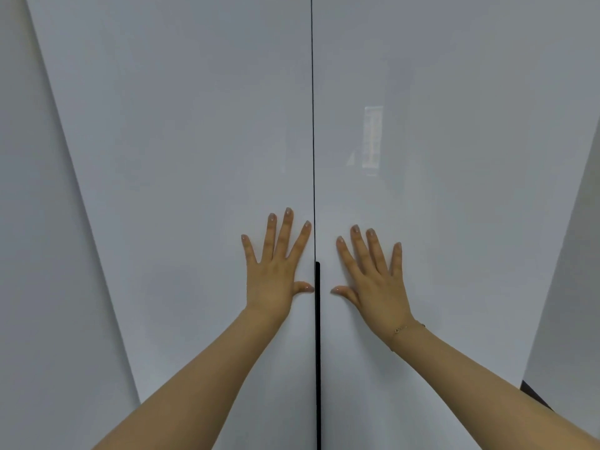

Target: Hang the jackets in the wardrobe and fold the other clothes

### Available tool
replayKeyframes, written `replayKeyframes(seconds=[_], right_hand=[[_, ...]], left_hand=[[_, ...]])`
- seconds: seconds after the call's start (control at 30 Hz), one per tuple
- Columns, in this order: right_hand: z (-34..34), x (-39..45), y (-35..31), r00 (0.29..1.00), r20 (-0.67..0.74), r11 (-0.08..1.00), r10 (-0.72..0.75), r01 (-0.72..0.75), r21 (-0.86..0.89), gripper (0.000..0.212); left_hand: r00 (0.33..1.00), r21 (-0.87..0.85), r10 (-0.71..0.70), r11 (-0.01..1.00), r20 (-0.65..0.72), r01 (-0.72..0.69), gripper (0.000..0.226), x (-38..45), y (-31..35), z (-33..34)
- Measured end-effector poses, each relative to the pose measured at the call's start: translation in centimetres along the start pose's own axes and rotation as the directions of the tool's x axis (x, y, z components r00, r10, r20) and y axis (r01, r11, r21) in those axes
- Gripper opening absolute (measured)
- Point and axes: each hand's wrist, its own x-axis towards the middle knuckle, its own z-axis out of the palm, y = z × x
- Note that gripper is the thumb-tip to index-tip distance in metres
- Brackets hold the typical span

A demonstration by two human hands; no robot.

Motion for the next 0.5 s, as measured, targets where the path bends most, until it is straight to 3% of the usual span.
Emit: replayKeyframes(seconds=[0.17, 0.3, 0.43, 0.5], right_hand=[[0.9, 0.2, 0.2, 1.000, -0.010, 0.999, -0.022, 0.022, -0.047, 0.091], [-0.9, 0.0, -0.3, 0.989, 0.143, 0.999, 0.024, -0.020, -0.029, 0.088], [-6.2, 0.2, -0.3, 0.957, 0.289, 0.990, 0.014, -0.054, 0.131, 0.077], [-11.1, 0.2, 0.0, 0.986, 0.164, 0.925, 0.034, -0.093, 0.368, 0.064]], left_hand=[[1.000, 0.026, 0.014, 1.000, 0.009, -0.014, 0.125, 0.1, -0.2, 0.1], [0.998, 0.049, 0.026, 0.998, 0.064, -0.029, 0.122, -0.2, -0.2, -1.1], [0.990, 0.100, 0.087, 0.990, 0.109, -0.098, 0.104, -1.4, -1.5, -5.4], [0.999, 0.137, 0.053, 0.989, -0.008, -0.052, 0.096, -2.7, -2.0, -7.8]])
